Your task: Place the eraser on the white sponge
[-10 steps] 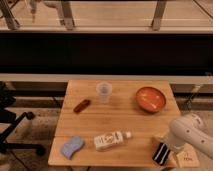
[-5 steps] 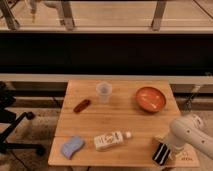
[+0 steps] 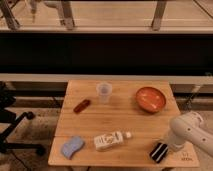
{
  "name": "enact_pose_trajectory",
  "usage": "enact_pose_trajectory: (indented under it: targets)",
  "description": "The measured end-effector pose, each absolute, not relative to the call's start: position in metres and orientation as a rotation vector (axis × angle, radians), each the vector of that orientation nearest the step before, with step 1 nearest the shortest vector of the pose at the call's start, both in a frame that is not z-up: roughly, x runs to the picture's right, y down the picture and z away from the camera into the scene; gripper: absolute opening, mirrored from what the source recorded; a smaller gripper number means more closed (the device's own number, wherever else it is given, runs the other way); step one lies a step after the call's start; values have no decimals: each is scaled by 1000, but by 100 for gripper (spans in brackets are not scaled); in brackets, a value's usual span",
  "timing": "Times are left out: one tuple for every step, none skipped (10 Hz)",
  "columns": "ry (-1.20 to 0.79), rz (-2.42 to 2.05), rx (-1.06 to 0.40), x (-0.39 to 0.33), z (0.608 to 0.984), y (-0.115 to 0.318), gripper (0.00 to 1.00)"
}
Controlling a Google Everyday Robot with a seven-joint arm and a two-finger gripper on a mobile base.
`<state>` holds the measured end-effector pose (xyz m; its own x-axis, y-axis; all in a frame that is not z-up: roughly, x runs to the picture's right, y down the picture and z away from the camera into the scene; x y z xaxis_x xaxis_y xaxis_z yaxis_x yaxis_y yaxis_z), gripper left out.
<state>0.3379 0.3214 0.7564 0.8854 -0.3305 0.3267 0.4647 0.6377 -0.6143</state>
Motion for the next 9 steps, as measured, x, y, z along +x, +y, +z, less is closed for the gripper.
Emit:
enact_pose_trajectory:
  targets:
    - [-192, -458, -756, 338, 755, 322, 3]
    - [-193, -454, -758, 338, 754, 322, 3]
    - [-193, -452, -759, 339, 754, 323, 3]
    - [-193, -451, -758, 339, 754, 322, 3]
    - [-185, -454, -755, 342, 753, 318, 3]
    - [-186, -452, -750, 341, 750, 309, 3]
    - [-189, -455, -748, 338, 746, 302, 3]
    - [-191, -453, -744, 338, 742, 297, 3]
    - [-190, -450, -743, 340, 742, 297, 3]
